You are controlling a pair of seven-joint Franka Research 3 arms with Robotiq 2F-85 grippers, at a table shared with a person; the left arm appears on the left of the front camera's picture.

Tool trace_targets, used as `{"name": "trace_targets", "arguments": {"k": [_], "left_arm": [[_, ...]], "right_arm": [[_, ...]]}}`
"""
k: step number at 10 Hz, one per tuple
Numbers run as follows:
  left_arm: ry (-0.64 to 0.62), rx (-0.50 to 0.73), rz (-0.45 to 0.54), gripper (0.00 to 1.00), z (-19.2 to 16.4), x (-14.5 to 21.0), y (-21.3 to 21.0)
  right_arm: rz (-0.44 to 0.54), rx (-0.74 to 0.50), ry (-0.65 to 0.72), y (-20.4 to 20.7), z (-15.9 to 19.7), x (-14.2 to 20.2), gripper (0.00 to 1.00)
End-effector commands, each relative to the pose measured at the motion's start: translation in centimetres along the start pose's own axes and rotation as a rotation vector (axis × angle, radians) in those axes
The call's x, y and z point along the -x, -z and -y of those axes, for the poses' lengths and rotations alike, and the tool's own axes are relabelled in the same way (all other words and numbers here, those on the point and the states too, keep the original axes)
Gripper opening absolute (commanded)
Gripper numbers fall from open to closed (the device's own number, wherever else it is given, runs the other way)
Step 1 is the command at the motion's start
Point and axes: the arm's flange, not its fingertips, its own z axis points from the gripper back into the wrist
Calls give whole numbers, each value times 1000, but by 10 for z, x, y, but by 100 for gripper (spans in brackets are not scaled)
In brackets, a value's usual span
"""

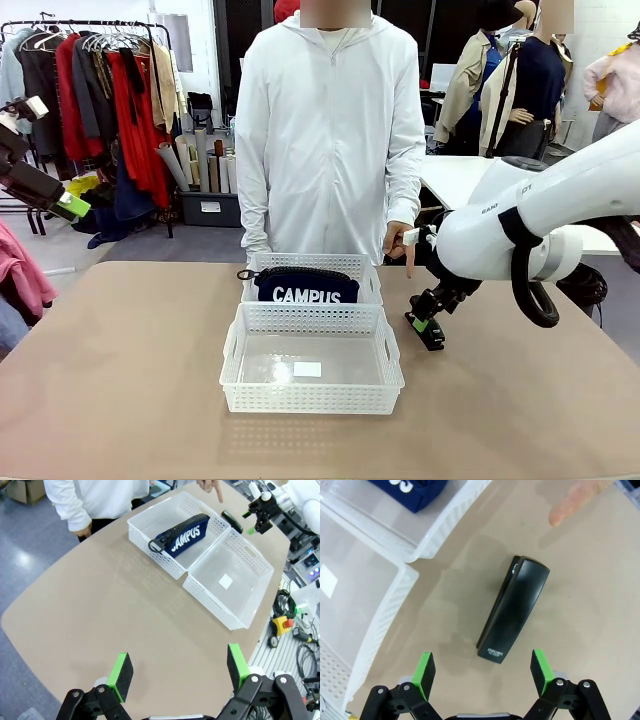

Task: Distribute items into two baskets.
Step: Pick up the Stapler that the person points to.

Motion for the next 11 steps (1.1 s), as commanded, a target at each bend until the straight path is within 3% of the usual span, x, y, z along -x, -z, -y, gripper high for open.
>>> {"name": "trace_targets", "arguments": {"k": [1, 11], "left_arm": [[-3, -4, -4, 97, 0, 0, -1], [-3, -4, -4, 97, 0, 0, -1]], "right_arm": [[-6, 63, 18, 13, 1, -14, 100], [-31, 75, 48, 51, 13, -29, 100]]}}
